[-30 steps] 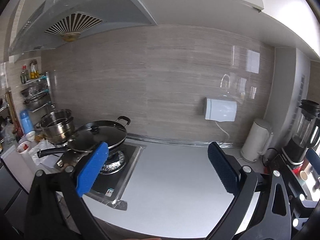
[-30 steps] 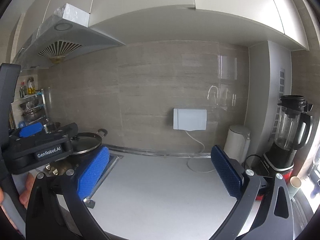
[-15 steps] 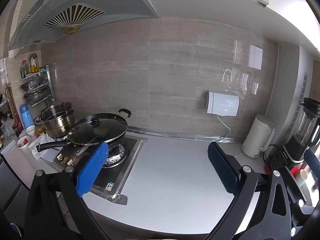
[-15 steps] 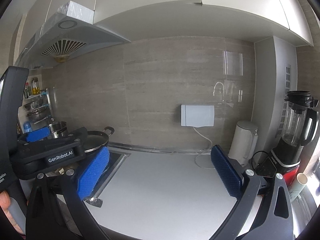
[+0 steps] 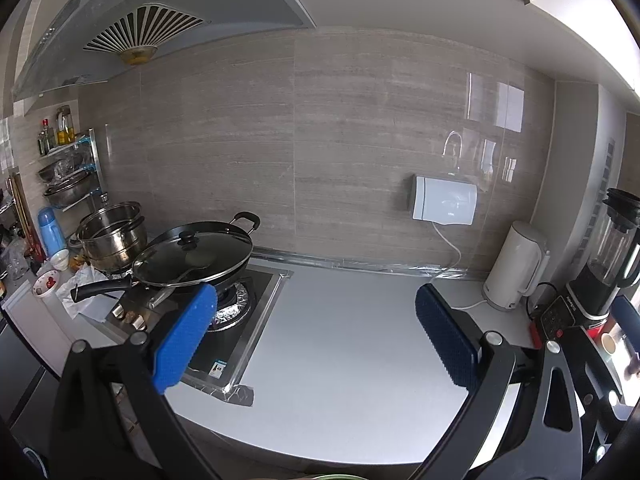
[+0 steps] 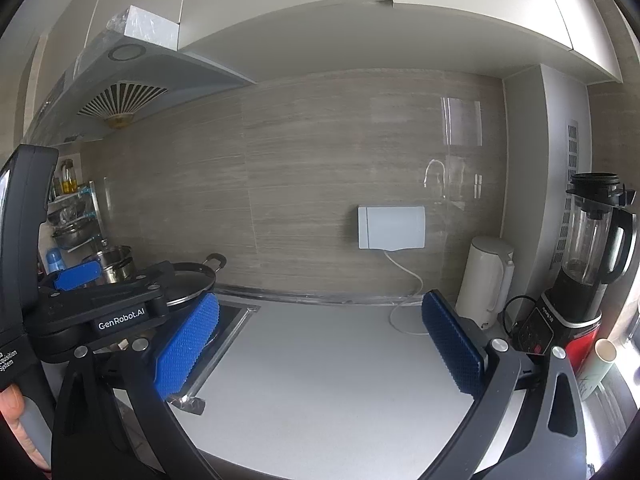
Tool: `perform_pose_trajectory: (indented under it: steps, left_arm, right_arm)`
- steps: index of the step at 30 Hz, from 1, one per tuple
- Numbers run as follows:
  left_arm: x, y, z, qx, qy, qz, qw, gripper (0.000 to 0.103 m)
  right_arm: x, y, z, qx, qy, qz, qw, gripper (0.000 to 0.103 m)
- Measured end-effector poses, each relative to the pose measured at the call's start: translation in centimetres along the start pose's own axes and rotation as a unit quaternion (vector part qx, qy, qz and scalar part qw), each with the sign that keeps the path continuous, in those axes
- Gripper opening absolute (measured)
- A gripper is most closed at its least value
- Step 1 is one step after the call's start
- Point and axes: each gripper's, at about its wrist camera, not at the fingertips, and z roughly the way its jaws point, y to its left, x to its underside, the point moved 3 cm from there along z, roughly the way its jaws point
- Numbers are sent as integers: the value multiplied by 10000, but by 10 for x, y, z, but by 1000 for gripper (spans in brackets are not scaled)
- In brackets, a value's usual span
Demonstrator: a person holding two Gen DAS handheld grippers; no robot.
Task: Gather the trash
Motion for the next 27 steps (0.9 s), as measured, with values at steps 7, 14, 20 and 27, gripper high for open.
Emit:
perform_pose_trajectory:
  steps: [7,14,20,27]
  left_arm:
    - [0,-1,3,-2,10,-2,10000,95]
    - [1,-1,4,-15,11,2,10000,95]
    - [3,-2,4,-31,21,-9,10000,95]
    - [4,-2,5,-38,32,19,10000,95]
  right_arm:
    - [0,-1,0,3,0,12,10000,101]
    - [0,-2,1,-23,6,26,10000,101]
    - [0,-2,1,-12,13,39,10000,101]
    - [1,-4,1,-14,24,51,10000,101]
